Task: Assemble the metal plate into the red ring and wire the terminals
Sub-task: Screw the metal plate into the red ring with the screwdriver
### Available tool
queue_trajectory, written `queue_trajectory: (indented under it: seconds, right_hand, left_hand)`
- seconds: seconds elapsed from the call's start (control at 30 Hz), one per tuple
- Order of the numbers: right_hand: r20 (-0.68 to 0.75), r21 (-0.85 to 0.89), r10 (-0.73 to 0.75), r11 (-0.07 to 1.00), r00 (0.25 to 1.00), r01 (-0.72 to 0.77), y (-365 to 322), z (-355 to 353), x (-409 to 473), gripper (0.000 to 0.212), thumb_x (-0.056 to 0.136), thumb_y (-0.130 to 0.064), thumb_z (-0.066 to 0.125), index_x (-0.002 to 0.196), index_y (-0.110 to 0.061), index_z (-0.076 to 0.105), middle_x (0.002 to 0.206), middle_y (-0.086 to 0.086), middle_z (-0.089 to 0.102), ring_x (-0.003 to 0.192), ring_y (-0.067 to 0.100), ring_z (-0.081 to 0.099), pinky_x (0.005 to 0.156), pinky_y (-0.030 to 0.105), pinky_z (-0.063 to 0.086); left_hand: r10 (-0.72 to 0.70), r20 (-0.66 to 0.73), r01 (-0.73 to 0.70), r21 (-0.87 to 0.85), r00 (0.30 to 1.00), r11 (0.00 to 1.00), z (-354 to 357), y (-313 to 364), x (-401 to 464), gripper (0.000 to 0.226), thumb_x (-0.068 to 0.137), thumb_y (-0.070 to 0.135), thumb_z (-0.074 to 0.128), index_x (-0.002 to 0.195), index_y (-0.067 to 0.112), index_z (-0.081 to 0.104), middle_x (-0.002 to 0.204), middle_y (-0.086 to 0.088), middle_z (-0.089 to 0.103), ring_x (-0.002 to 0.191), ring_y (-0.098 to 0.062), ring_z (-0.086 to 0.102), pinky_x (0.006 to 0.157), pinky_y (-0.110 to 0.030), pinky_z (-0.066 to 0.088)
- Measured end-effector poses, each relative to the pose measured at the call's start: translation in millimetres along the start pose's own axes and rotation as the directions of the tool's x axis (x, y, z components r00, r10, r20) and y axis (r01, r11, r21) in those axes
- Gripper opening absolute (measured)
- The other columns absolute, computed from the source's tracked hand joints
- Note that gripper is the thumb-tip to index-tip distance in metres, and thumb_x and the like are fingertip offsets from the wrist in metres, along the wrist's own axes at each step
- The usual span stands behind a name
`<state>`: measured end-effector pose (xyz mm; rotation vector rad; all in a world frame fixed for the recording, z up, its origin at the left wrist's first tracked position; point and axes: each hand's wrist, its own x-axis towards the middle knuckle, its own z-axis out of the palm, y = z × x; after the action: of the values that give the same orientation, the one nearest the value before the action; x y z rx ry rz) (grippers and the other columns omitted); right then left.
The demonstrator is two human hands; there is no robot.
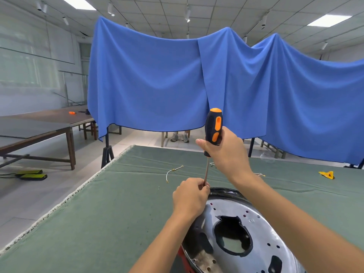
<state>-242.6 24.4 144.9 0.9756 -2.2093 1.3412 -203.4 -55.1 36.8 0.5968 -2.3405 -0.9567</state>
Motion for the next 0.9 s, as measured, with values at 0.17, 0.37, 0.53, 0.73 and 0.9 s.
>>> queue_trajectory:
  seconds: [0.17,0.37,0.53,0.73,0.9]
  right_hand:
    - [0.200,0.276,-0.057,0.961,0.978,0.000,-3.4,-13.2,0.3,0.018,0.083,-0.018,0.068,0.094,-0.020,0.055,0.091,0.003,0.069,0.088,0.024,0.065,0.073,0.030,0.054]
    - [0.114,0.133,-0.060,0.990,0.992,0.044,4.1,-21.6,3.8,0.022,0.080,-0.021,0.074,0.093,-0.015,0.057,0.081,-0.011,0.064,0.073,-0.003,0.061,0.064,0.007,0.044]
    - [-0.092,0.001,-0.002,1.000,0.996,0.002,1.8,-14.7,2.6,0.037,0.071,-0.042,0.079,0.087,-0.022,0.052,0.074,-0.020,0.060,0.074,0.007,0.059,0.067,0.027,0.044]
    - [0.175,0.224,-0.017,0.974,0.984,-0.023,6.9,-17.3,0.2,0.014,0.083,-0.021,0.072,0.079,-0.025,0.059,0.080,-0.008,0.066,0.076,0.014,0.068,0.075,0.037,0.057]
    - [-0.004,-0.062,0.036,0.997,0.999,-0.036,5.5,-9.3,-0.2,0.033,0.075,-0.045,0.074,0.081,-0.022,0.050,0.076,-0.005,0.068,0.081,0.020,0.067,0.075,0.040,0.051]
  left_hand:
    - [-0.003,-0.012,0.002,-0.073,1.000,0.997,-2.8,-5.4,1.6,0.020,0.088,0.043,0.057,0.086,0.029,0.071,0.081,0.009,0.072,0.087,-0.016,0.064,0.080,-0.033,0.047]
    - [-0.006,0.054,0.011,-0.096,0.999,0.995,1.1,-3.5,2.2,0.017,0.088,0.041,0.058,0.082,0.032,0.071,0.078,0.015,0.072,0.088,-0.010,0.064,0.073,-0.028,0.042]
    - [0.013,0.048,-0.008,-0.087,0.999,0.996,0.5,-1.0,-0.2,0.014,0.089,0.035,0.057,0.088,0.031,0.071,0.082,0.011,0.073,0.093,-0.014,0.064,0.083,-0.033,0.048]
    - [0.002,0.049,0.002,-0.086,0.999,0.996,-0.6,-1.8,0.9,0.015,0.088,0.034,0.058,0.085,0.031,0.072,0.080,0.011,0.073,0.091,-0.014,0.064,0.082,-0.031,0.048]
    - [0.022,0.064,-0.018,-0.054,0.998,0.998,1.5,-0.1,0.0,0.016,0.089,0.033,0.056,0.087,0.031,0.071,0.081,0.013,0.072,0.094,-0.012,0.063,0.081,-0.032,0.047]
